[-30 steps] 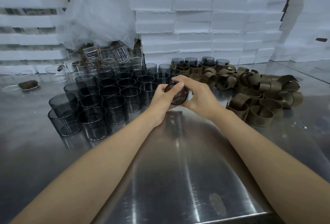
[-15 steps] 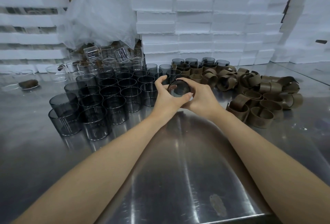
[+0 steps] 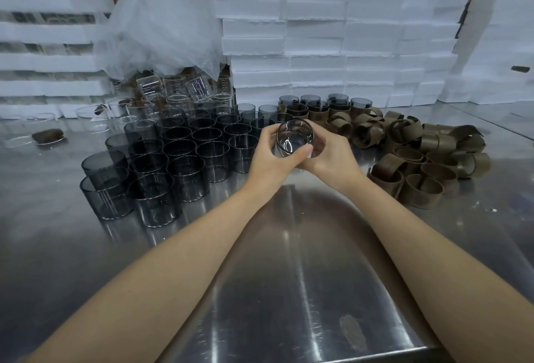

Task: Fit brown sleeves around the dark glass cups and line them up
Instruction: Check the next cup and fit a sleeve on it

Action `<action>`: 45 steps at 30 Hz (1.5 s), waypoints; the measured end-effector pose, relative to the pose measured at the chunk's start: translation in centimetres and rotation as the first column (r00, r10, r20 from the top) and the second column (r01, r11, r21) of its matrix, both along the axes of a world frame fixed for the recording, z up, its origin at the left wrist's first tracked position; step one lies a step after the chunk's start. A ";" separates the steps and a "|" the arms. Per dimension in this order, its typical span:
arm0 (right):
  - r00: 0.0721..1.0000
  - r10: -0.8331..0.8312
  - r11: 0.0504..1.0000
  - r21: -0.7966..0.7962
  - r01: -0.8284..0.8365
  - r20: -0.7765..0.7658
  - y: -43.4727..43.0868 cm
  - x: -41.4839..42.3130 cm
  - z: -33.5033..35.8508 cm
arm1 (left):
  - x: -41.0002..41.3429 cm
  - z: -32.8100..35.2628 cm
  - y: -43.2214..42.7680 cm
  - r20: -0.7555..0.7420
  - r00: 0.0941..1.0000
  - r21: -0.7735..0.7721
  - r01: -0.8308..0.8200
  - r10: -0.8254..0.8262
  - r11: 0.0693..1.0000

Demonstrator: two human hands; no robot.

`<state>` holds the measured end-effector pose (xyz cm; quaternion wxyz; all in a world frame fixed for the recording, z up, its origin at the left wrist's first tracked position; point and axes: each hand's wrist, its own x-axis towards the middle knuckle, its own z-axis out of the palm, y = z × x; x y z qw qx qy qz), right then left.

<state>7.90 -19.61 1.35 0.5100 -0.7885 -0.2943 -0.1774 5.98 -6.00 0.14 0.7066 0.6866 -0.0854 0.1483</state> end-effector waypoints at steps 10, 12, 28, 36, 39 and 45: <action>0.982 0.128 0.977 0.186 -0.101 -0.138 -1.4 1.7 -0.8 | -0.6 0.9 0.4 -0.054 0.988 -0.132 0.138 -0.146 0.982; 0.982 0.133 0.977 0.181 -0.109 -0.130 -1.5 1.7 -0.8 | -0.7 1.0 0.4 -0.068 0.986 -0.180 0.136 -0.150 0.974; 0.992 0.120 0.982 0.154 -0.113 -0.042 -0.5 1.5 -1.0 | 0.2 0.3 0.4 -0.040 0.999 -0.214 -0.026 0.018 0.976; 0.661 0.513 0.732 0.682 -0.002 -0.548 -0.4 0.8 0.5 | -0.3 0.2 -0.3 0.180 0.975 -0.012 -0.129 0.130 0.992; 0.485 0.630 0.718 0.694 -0.063 -0.607 -0.1 0.4 0.1 | -0.7 0.3 -0.3 0.286 0.941 0.066 -0.208 0.181 0.976; 0.352 0.730 0.654 0.749 -0.109 -0.586 1.8 -0.4 -0.6 | -0.9 0.2 -0.1 0.196 0.980 0.118 0.017 -0.040 0.993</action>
